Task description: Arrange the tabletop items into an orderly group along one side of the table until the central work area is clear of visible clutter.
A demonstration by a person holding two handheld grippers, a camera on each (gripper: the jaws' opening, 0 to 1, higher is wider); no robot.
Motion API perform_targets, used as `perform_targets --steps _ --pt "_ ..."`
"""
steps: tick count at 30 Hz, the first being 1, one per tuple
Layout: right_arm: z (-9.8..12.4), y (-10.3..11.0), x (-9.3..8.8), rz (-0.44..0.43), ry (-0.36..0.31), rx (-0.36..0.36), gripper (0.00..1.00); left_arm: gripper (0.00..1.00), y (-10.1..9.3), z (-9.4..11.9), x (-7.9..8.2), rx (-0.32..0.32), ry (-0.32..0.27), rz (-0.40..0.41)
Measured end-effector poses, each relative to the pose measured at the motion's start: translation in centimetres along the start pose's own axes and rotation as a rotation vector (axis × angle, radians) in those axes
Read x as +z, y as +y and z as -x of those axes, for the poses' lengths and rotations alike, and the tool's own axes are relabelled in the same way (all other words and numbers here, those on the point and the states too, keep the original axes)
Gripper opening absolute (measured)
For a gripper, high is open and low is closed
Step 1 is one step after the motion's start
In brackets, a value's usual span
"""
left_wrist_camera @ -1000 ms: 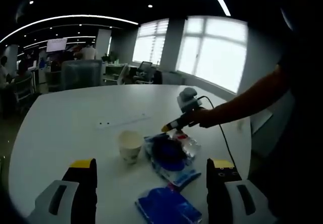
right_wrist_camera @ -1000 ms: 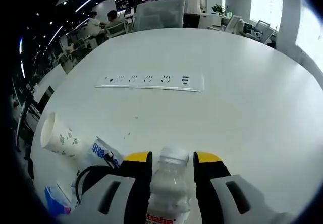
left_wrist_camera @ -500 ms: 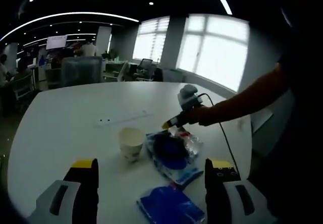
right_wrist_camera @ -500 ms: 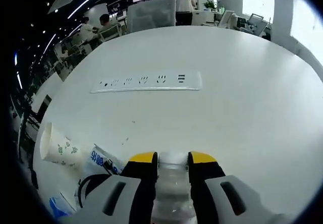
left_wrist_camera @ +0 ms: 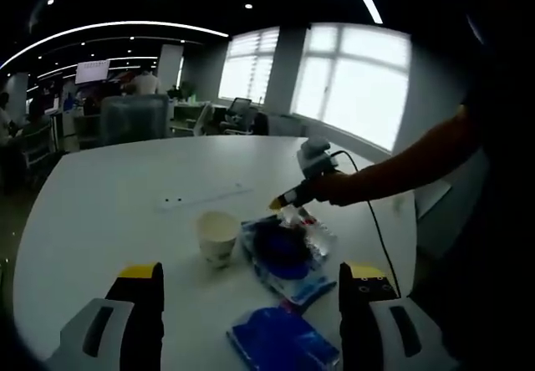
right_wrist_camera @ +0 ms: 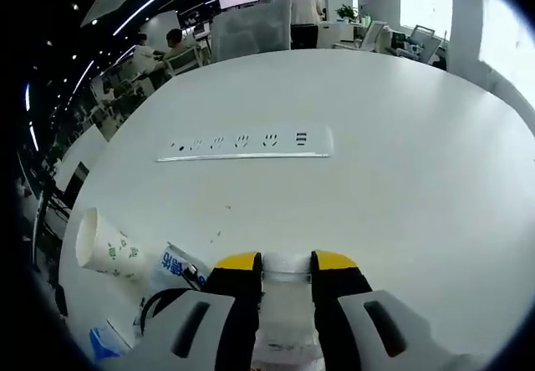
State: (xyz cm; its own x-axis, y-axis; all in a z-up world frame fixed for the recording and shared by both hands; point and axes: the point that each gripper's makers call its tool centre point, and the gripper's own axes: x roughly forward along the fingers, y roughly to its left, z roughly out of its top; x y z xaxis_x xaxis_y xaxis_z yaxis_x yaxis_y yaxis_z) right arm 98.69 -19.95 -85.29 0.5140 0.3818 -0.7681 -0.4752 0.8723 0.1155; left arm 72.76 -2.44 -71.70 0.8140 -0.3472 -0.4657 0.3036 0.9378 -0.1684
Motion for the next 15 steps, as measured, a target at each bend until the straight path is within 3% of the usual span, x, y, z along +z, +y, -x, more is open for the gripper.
perform_targets --steps 15 --pt "5.3 0.6 1.4 0.012 -0.115 0.029 0.18 0.85 -2.4 1.7 0.4 -0.011 -0.027 -0.031"
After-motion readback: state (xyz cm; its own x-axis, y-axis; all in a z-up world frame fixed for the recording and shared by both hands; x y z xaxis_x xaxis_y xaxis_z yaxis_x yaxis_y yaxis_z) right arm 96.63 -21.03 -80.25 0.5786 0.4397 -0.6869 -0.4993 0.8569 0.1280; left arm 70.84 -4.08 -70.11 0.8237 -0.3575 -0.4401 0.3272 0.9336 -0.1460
